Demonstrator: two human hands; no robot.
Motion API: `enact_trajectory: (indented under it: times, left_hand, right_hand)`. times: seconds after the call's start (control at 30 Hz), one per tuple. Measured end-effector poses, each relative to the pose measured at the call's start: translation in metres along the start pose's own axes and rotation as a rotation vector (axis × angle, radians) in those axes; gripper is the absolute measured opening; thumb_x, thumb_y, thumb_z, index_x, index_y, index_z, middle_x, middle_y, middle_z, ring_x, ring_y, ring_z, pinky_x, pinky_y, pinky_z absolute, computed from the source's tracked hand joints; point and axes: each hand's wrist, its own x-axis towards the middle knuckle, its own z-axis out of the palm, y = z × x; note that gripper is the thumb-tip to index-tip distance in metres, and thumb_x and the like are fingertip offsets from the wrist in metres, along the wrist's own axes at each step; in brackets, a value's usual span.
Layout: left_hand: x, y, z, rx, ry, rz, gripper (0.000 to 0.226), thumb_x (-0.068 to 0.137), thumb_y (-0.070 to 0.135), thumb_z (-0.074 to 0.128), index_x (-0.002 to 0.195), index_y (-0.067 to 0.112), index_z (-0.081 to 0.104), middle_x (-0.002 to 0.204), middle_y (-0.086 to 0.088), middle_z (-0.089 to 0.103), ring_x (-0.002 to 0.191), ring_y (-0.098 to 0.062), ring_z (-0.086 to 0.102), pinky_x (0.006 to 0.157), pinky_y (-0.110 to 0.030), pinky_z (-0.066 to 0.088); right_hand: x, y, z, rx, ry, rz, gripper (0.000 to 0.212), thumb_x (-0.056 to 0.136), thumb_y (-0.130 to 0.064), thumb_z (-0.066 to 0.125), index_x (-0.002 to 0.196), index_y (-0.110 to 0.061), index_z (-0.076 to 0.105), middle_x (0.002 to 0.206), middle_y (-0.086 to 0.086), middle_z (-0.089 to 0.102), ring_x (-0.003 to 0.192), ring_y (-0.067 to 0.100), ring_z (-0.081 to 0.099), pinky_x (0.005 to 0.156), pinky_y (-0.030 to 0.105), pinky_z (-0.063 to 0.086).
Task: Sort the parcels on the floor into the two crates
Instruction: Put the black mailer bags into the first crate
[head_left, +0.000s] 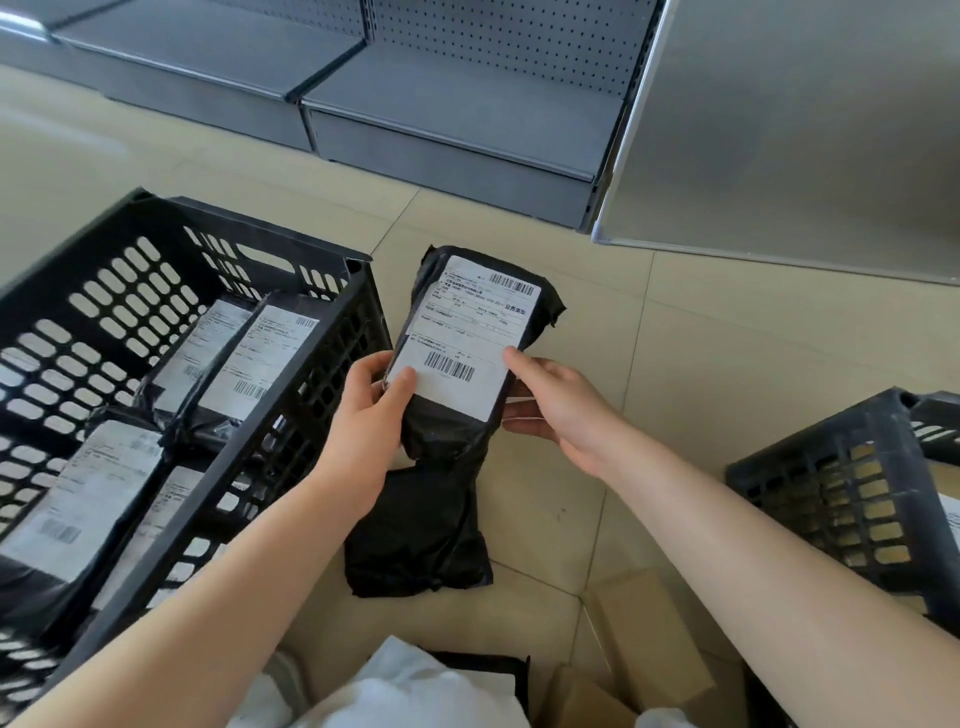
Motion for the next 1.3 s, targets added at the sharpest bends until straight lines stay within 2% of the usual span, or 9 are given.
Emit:
enact_trajectory:
  times: [0.13, 0.27, 0.4, 0.6, 0.77, 0.87, 1.03, 1.13, 1.3]
  left_hand:
    - [0.002, 0.027, -0.034, -0.137, 0.109, 0.034, 0.027, 0.099, 0.031, 0.057, 0.126, 0.029, 0.054, 0.119, 0.0, 0.068, 0.101, -0.015, 0.07, 0.083, -0.035, 0.058]
    - [0.006, 0.053, -0.071, -0.198, 0.199, 0.044, 0.012, 0.101, 0.027, 0.053, 0.112, 0.027, 0.058, 0.111, -0.002, 0.067, 0.081, -0.011, 0.074, 0.067, -0.026, 0.058]
    - [0.019, 0.073, -0.117, -0.213, 0.244, 0.017, 0.009, 0.101, 0.025, 0.052, 0.106, 0.028, 0.058, 0.112, -0.002, 0.068, 0.086, -0.012, 0.074, 0.074, -0.03, 0.06]
    - [0.042, 0.071, -0.173, -0.226, 0.257, 0.003, 0.009, 0.101, 0.023, 0.052, 0.104, 0.027, 0.06, 0.091, 0.008, 0.077, 0.08, -0.008, 0.074, 0.062, -0.026, 0.06]
    - [0.073, 0.059, -0.218, -0.208, 0.307, 0.033, 0.01, 0.101, 0.027, 0.053, 0.108, 0.024, 0.06, 0.107, 0.002, 0.072, 0.087, -0.01, 0.073, 0.067, -0.03, 0.062]
    - [0.092, 0.05, -0.248, -0.18, 0.36, 0.031, 0.028, 0.099, 0.029, 0.055, 0.125, 0.02, 0.06, 0.12, -0.002, 0.07, 0.103, -0.017, 0.07, 0.075, -0.036, 0.062]
    - [0.115, 0.035, -0.275, -0.101, 0.465, 0.008, 0.011, 0.096, 0.027, 0.057, 0.103, 0.029, 0.066, 0.117, -0.002, 0.069, 0.101, -0.017, 0.069, 0.069, -0.037, 0.062]
    - [0.126, 0.029, -0.284, -0.048, 0.517, -0.022, 0.025, 0.096, 0.028, 0.055, 0.12, 0.027, 0.062, 0.118, 0.0, 0.067, 0.098, -0.015, 0.069, 0.065, -0.034, 0.062]
    - [0.145, 0.017, -0.286, 0.011, 0.596, -0.049, 0.042, 0.096, 0.025, 0.055, 0.138, 0.027, 0.053, 0.128, -0.002, 0.062, 0.107, -0.02, 0.065, 0.086, -0.04, 0.055]
  right_hand:
    - [0.0, -0.021, 0.027, -0.087, -0.026, -0.003, 0.046, 0.098, -0.057, 0.049, 0.119, -0.018, 0.06, 0.104, 0.005, 0.073, 0.096, 0.023, 0.069, 0.089, 0.037, 0.059]
    - [-0.004, -0.035, 0.065, -0.357, -0.104, -0.177, 0.031, 0.103, -0.043, 0.045, 0.125, -0.028, 0.06, 0.121, -0.004, 0.066, 0.111, 0.021, 0.061, 0.102, 0.04, 0.05]
    - [-0.005, -0.038, 0.105, -0.694, -0.205, -0.437, 0.049, 0.102, -0.039, 0.05, 0.148, -0.023, 0.046, 0.159, -0.001, 0.035, 0.144, 0.018, 0.035, 0.116, 0.029, 0.029]
    - [0.01, -0.044, 0.135, -0.922, -0.272, -0.52, 0.061, 0.101, -0.041, 0.051, 0.157, -0.027, 0.029, 0.168, -0.004, 0.009, 0.152, 0.021, 0.009, 0.121, 0.039, 0.015]
    - [0.029, -0.026, 0.16, -0.677, -0.199, -0.356, 0.058, 0.098, -0.052, 0.051, 0.152, -0.038, 0.035, 0.167, 0.0, 0.015, 0.153, 0.022, 0.012, 0.123, 0.046, 0.02]
    - [0.036, -0.017, 0.165, -0.754, -0.151, -0.4, 0.059, 0.097, -0.057, 0.049, 0.152, -0.038, 0.035, 0.167, -0.001, 0.014, 0.152, 0.023, 0.012, 0.121, 0.048, 0.023]
    - [0.039, -0.022, 0.167, -0.976, -0.091, -0.67, 0.051, 0.096, -0.053, 0.054, 0.137, -0.021, 0.056, 0.167, 0.003, 0.019, 0.151, 0.027, 0.015, 0.12, 0.045, 0.023]
    - [0.042, -0.022, 0.16, -1.03, -0.174, -0.633, 0.054, 0.098, -0.049, 0.052, 0.146, -0.024, 0.046, 0.167, -0.002, 0.018, 0.152, 0.026, 0.017, 0.12, 0.048, 0.024]
    - [0.045, -0.021, 0.16, -1.06, -0.189, -0.63, 0.055, 0.099, -0.044, 0.054, 0.148, -0.024, 0.04, 0.168, -0.004, 0.014, 0.147, 0.026, 0.028, 0.116, 0.045, 0.031]
